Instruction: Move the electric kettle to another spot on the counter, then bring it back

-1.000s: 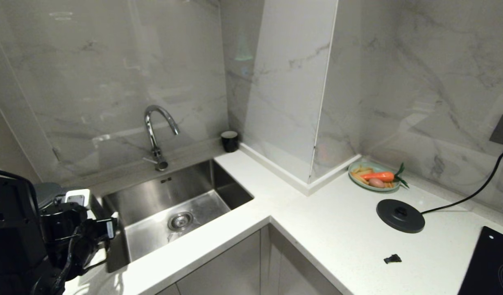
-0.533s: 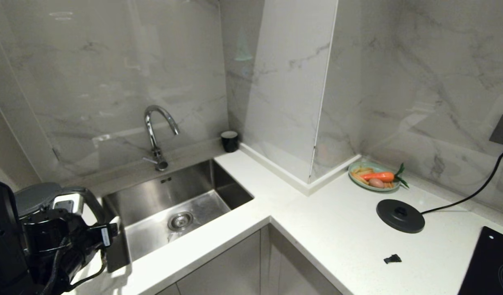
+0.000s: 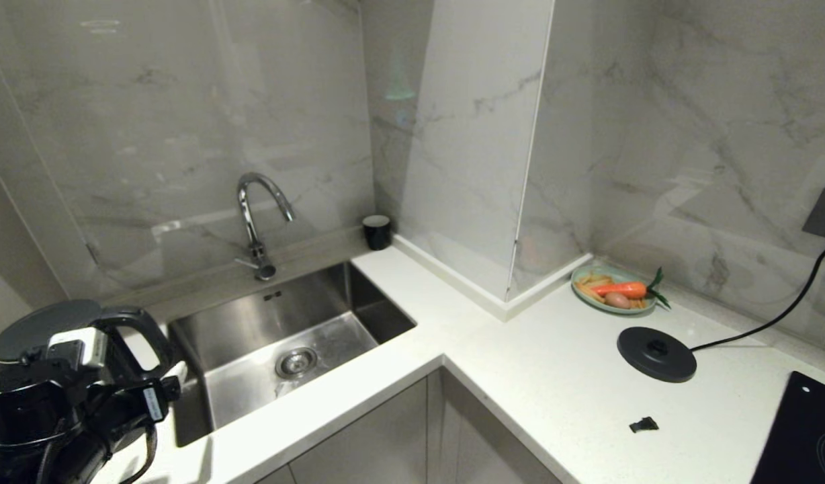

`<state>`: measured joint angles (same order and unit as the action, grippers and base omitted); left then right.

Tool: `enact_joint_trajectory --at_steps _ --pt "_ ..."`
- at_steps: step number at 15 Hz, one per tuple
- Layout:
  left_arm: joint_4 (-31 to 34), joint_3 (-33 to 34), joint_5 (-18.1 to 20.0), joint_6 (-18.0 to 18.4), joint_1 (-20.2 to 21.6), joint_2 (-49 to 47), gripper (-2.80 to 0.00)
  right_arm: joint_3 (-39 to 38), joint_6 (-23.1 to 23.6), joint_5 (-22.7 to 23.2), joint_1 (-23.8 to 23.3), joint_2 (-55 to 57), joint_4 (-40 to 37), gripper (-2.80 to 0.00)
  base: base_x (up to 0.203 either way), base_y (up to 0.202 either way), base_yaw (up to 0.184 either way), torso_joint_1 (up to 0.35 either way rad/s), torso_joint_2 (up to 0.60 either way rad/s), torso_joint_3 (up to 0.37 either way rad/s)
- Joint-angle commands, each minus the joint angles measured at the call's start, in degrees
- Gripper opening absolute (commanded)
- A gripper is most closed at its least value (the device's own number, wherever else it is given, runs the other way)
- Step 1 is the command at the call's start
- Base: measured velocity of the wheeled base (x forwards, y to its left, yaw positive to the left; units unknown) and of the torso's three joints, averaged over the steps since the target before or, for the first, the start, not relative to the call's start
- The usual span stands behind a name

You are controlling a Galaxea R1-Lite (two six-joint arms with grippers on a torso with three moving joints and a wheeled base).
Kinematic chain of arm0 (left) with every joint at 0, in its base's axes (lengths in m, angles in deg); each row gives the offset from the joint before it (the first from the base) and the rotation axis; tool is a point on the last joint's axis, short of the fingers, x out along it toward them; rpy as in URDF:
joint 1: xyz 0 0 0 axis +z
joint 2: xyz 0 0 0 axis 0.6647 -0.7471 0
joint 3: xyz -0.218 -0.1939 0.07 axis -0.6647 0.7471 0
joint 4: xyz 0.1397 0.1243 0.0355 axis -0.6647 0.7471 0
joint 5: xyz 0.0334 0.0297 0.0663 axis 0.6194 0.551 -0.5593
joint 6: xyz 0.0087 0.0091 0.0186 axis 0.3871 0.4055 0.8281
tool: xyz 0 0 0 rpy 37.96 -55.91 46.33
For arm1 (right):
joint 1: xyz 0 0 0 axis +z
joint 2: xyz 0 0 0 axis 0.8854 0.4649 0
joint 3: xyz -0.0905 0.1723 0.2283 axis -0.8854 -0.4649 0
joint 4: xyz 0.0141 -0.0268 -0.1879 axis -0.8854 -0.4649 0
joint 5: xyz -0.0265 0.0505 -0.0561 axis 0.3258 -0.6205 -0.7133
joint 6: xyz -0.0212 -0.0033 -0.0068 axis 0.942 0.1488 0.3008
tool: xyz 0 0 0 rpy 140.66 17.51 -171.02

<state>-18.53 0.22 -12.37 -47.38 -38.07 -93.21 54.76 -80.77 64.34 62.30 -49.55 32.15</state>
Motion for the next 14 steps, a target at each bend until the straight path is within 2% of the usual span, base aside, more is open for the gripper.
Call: enact_joint_trajectory --at_steps 1,2,3,4,10,14 --pt "-0.5 0.5 -0.1 -1.4 -1.5 6.1 0.0 0.0 0.0 0.0 0.0 0.0 0.0 -2.8 0.0 0.0 0.0 0.0 0.0 0.0" --pt "-0.5 0.5 -0.2 -1.6 -2.8 7.4 0.0 0.0 0.0 0.0 0.0 0.1 0.0 -2.8 0.0 0.0 0.0 0.0 0.0 0.0" --pt "-0.5 0.6 -0.4 -1.7 -4.1 8.0 -2.28 0.0 0.0 0.0 0.0 0.0 0.0 -2.8 0.0 0.0 0.0 0.0 0.0 0.0" --pt "-0.2 0.6 -0.6 -1.7 -5.1 8.2 -2.8 0.0 0.0 0.0 0.0 0.0 0.0 -2.8 0.0 0.0 0.0 0.0 0.0 0.0" --pt "1.0 0.6 -1.5 -1.5 -6.2 12.4 -2.8 0.0 0.0 0.0 0.0 0.1 0.0 -2.8 0.0 0.0 0.0 0.0 0.0 0.0" --pt "7.1 0.6 -1.5 -1.5 -6.2 19.8 -2.8 0.0 0.0 0.0 0.0 0.1 0.0 -2.8 0.0 0.0 0.0 0.0 0.0 0.0"
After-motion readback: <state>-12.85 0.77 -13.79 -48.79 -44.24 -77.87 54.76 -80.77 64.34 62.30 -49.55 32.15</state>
